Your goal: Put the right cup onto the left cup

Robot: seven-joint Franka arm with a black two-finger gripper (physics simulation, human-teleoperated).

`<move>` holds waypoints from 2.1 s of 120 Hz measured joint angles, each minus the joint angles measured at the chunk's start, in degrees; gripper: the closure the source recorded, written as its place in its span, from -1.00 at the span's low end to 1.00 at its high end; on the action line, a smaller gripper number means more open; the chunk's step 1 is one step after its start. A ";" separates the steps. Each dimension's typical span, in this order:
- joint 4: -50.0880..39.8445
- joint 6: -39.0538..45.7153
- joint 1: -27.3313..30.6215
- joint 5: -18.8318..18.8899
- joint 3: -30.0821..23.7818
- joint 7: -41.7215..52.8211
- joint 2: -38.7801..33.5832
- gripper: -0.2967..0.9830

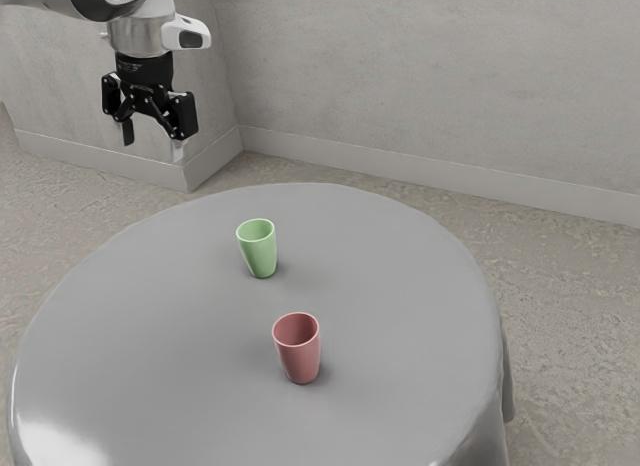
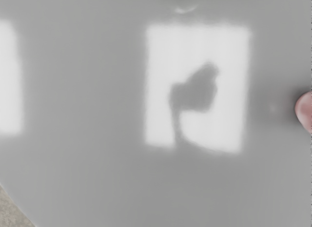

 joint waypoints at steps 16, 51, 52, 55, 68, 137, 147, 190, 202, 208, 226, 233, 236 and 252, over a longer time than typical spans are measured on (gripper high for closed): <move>-0.51 0.01 0.03 -0.40 0.03 -0.50 0.07 -0.54; -9.16 7.65 -1.16 -1.27 -0.08 -2.08 2.63 -0.54; -9.37 8.05 -1.25 -1.27 -0.08 -2.13 2.81 -0.54; -10.14 9.33 -1.51 -1.28 -0.09 -2.26 3.46 -0.54; -12.28 13.89 -2.90 -1.38 -0.54 -3.08 5.61 -0.54; -26.49 32.54 -4.69 -5.07 -6.76 -8.75 6.66 -0.54; -27.83 34.05 -5.47 -5.87 -6.82 -9.22 6.51 -0.54; -32.80 38.96 -5.82 -7.21 -7.47 -10.64 6.62 -0.54; -33.72 39.76 -5.67 -7.67 -7.45 -10.92 7.16 -0.54; -33.77 40.07 -5.68 -7.81 -7.42 -11.04 7.79 -0.54; -33.77 41.23 -5.66 -8.01 -7.38 -11.35 9.78 -0.54; -33.76 41.69 -5.67 -8.05 -7.38 -11.46 10.44 -0.54; -33.76 41.85 -5.67 -8.06 -7.38 -11.50 10.65 -0.54; -33.70 42.48 -5.65 -8.07 -7.38 -11.68 11.11 -0.39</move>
